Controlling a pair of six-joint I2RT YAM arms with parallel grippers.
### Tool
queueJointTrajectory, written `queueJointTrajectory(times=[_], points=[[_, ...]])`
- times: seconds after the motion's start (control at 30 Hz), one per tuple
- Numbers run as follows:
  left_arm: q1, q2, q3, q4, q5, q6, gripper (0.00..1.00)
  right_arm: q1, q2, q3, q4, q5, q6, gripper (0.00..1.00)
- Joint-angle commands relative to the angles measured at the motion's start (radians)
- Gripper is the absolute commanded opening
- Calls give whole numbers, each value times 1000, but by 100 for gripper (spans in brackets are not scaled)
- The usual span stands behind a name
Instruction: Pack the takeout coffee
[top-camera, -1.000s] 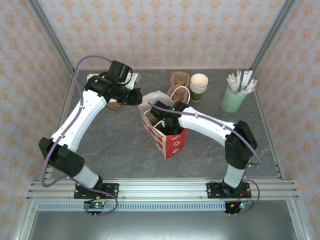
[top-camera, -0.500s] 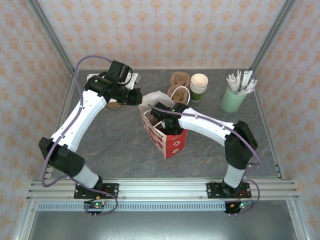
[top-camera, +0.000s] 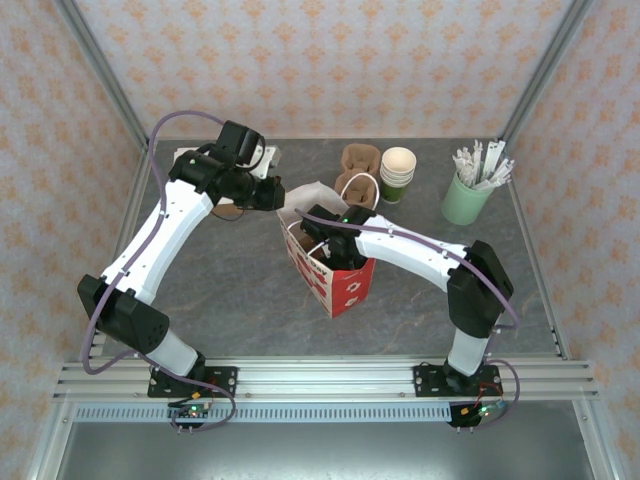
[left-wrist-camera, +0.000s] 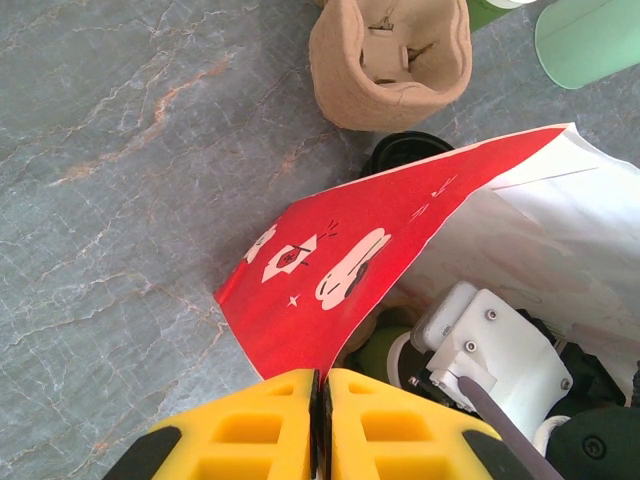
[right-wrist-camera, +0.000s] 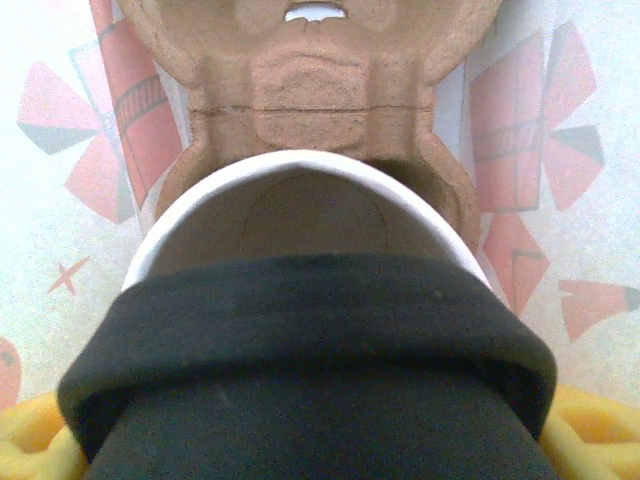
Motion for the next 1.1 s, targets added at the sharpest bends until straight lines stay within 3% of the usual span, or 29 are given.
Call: queueJointTrajectory(times=[0.0, 0.33, 1.07], points=[[-6, 8, 27, -22, -22, 7, 12, -5, 150, -104, -83, 15, -34, 71], [-9, 9, 30, -27, -25, 6, 12, -5, 194, -113, -80, 7, -39, 71], [-11, 0, 22, -18, -24, 2, 12, -5, 106, -41, -65, 34, -19, 72]])
